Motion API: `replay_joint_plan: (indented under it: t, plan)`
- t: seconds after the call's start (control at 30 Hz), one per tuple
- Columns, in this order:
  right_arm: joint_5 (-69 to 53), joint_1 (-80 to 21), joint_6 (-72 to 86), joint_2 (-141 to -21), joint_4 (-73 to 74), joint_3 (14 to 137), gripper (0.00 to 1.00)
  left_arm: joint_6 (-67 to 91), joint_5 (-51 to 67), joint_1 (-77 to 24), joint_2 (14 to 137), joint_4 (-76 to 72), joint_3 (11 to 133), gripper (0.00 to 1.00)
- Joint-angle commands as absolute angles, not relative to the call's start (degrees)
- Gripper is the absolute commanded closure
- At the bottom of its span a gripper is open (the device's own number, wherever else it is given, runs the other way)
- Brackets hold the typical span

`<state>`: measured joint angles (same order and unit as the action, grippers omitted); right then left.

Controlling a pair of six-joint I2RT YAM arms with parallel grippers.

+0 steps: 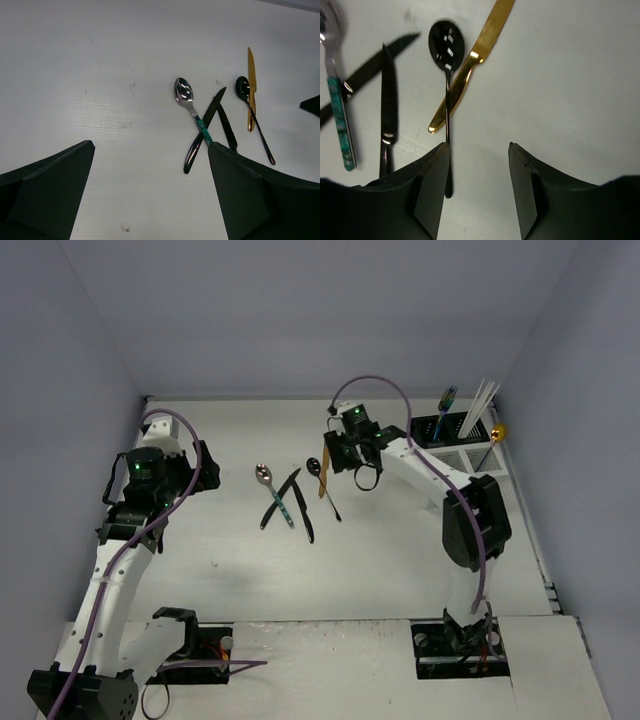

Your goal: Sort the eating utensils into containers

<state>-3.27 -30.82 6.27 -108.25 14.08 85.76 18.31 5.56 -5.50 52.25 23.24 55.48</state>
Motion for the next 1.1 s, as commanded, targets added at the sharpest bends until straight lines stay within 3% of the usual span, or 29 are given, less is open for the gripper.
replay_joint_plan:
  t: [0.0, 0.23, 1.07]
  plan:
    - [-3.3, -33.9, 4.1, -110.7, 16.5, 89.3, 0.53, 18.9, 6.2, -5.0, 52.4, 19.6, 55.8, 0.03]
    - [-4.1, -35.0, 3.9, -116.7, 16.6, 90.7, 0.55, 18.9, 6.2, -5.1, 52.8, 19.8, 55.8, 0.03]
    - [-2.0, -37.2, 2.1, -121.5, 18.6, 90.3, 0.63, 18.9, 6.1, -5.0, 53.0, 20.0, 56.0, 0.03]
